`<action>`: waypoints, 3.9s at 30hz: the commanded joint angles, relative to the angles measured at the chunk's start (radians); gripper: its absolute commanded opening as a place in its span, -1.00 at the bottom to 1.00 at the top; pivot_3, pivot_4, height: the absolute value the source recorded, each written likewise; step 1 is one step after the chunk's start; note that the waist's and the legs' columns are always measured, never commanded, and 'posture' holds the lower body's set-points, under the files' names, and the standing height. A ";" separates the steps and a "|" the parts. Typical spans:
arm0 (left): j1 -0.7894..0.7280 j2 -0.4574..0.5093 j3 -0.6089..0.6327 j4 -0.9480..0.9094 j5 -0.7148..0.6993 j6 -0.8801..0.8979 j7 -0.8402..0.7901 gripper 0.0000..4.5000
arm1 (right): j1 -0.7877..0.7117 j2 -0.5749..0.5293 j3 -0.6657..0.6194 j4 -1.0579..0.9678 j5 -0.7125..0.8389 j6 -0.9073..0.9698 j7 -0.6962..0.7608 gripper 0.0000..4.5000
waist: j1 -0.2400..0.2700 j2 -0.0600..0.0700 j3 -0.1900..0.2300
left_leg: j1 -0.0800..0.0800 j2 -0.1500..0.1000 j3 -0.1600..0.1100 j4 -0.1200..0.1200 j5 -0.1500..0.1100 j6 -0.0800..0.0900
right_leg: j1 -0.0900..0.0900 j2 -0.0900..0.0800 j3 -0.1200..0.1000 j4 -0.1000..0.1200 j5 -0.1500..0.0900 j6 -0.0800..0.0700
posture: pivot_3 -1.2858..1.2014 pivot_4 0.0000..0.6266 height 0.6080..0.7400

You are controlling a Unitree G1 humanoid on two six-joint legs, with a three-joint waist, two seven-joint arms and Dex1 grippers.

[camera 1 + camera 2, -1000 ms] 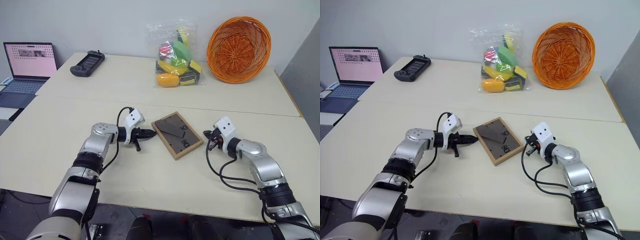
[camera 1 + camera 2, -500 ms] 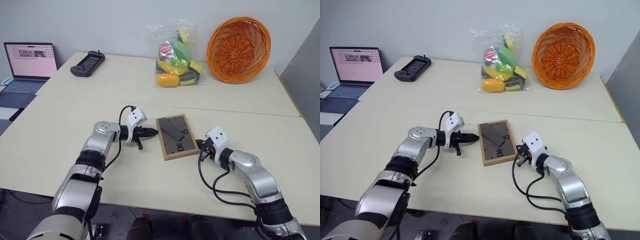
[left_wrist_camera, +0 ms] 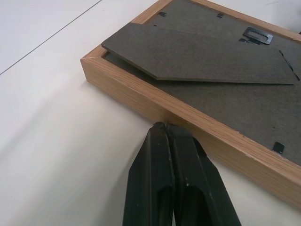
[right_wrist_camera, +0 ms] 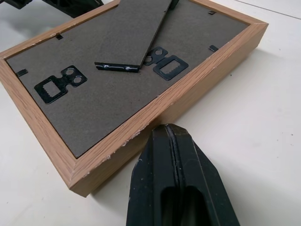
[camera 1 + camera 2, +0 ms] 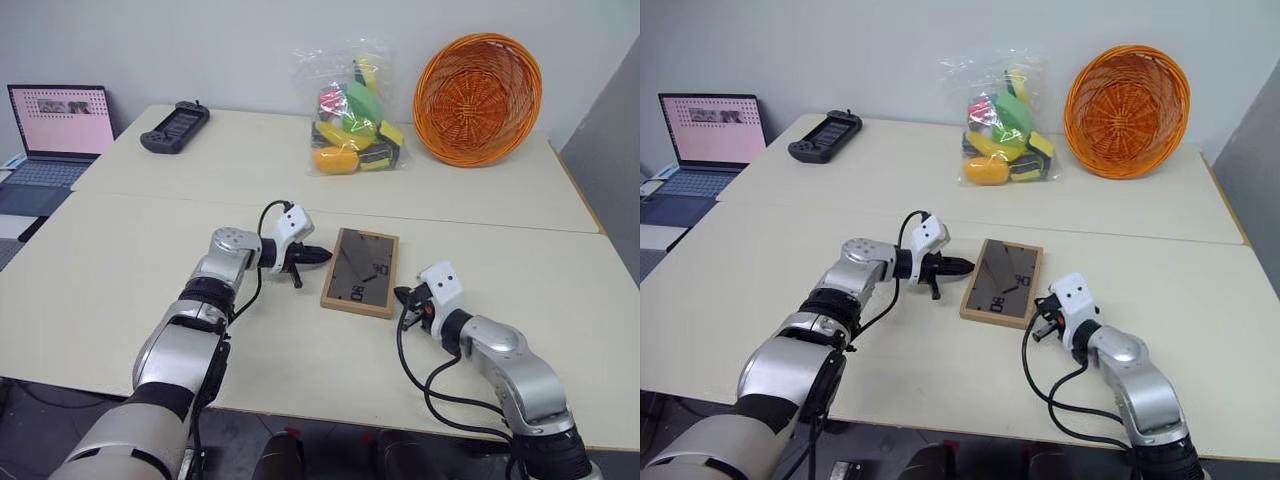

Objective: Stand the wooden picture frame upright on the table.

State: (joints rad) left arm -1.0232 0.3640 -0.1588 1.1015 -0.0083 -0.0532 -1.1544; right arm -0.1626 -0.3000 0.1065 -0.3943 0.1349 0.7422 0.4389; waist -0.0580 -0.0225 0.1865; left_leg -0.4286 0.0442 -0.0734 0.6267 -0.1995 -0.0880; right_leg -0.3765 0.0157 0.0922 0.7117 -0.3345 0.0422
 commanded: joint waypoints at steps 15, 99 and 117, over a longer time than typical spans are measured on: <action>0.051 0.143 0.059 -0.168 -0.026 0.039 -0.138 -0.98 | -0.113 -0.148 -0.059 0.120 0.030 -0.107 0.126 -1.00 | -0.013 0.000 0.000 | -0.001 0.000 0.001 0.000 0.000 0.000 | -0.002 0.000 0.001 0.000 0.000 0.000 | 0.03 -0.52 1.00; 0.167 0.417 0.038 -0.731 -0.611 1.349 -0.070 0.73 | -0.129 -0.337 -0.073 0.144 0.094 -0.214 0.294 -1.00 | -0.022 0.000 0.000 | -0.002 0.001 0.000 0.001 0.000 0.000 | -0.003 0.001 0.001 0.002 -0.002 0.000 | 0.03 -0.52 1.00; 0.052 0.206 -0.043 -0.402 -0.466 1.210 -0.102 0.91 | -0.155 -0.280 -0.026 0.119 0.071 -0.206 0.249 -1.00 | -0.021 0.000 0.000 | -0.002 0.001 0.000 0.001 0.000 0.000 | -0.003 0.001 0.001 0.002 -0.002 0.000 | 0.03 -0.52 1.00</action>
State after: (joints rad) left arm -0.9425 0.5753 -0.1933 0.6773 -0.4912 1.1858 -1.2351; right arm -0.2959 -0.5807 0.0847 -0.2380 0.2103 0.5401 0.6970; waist -0.0790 -0.0226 0.1868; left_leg -0.4307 0.0452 -0.0734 0.6278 -0.1994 -0.0882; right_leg -0.3793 0.0163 0.0928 0.7133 -0.3361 0.0422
